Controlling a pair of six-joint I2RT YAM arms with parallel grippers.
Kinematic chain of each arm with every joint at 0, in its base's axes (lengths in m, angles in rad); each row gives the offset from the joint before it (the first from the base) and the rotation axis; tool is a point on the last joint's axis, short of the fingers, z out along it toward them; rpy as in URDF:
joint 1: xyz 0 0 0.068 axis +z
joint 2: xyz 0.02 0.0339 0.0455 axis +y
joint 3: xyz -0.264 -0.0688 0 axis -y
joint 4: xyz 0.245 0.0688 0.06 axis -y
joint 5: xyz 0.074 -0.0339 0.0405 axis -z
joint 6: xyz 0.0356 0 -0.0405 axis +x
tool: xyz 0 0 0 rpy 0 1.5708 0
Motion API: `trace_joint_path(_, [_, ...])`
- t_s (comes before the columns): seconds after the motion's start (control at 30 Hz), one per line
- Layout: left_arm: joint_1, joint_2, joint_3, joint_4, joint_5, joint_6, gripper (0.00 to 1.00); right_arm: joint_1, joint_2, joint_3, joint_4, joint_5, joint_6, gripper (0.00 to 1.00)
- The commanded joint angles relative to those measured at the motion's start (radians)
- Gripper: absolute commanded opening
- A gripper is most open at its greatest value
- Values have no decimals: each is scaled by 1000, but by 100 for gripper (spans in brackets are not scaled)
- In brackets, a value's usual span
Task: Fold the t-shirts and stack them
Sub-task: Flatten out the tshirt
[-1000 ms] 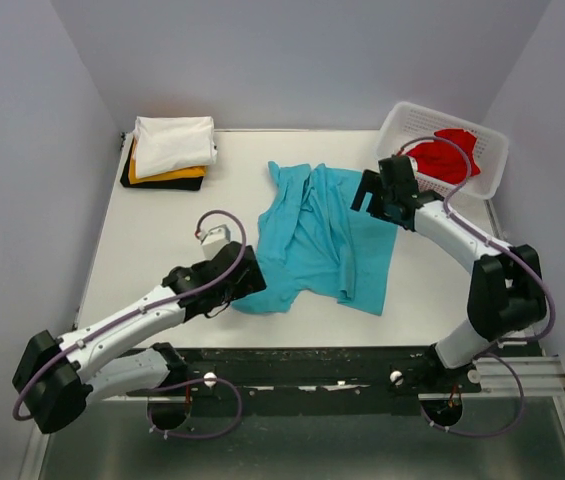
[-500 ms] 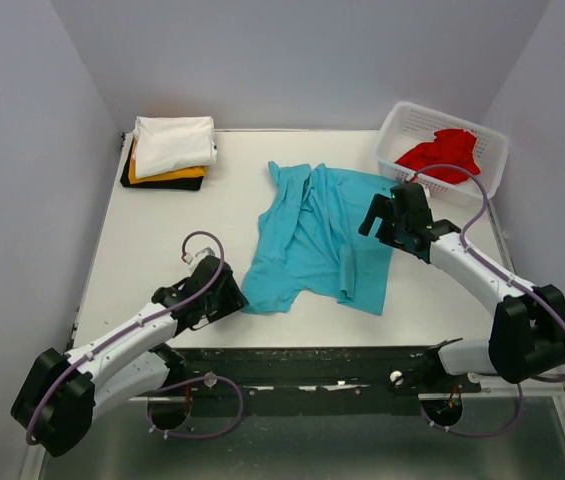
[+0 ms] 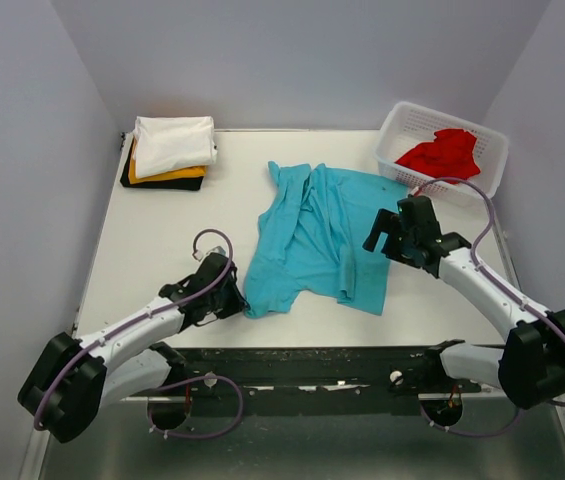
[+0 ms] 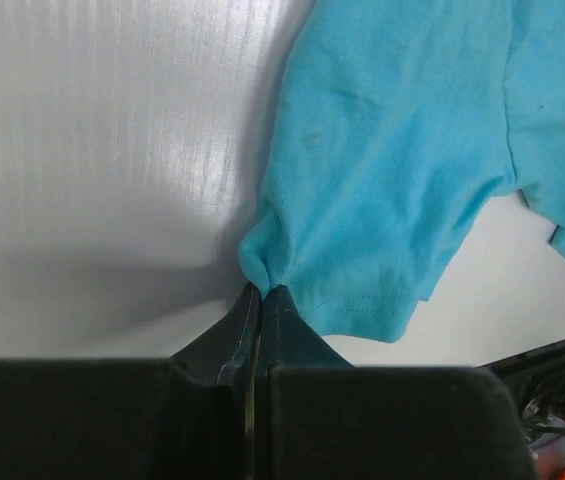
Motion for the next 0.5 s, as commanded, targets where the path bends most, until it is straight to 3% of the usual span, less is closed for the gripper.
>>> trace_joint_path(0.0, [3, -55, -11, 0, -4, -2, 0, 26, -50, -60, -161, -72, -5, 99])
trace_joint_path(0.23, [2, -93, -26, 3, -14, 1, 0, 145, -61, -138, -264, -95, 59, 93])
trace_joint_path(0.47, [2, -107, -37, 4, -23, -4, 0, 205, 28, -147, -258, 13, 118, 85])
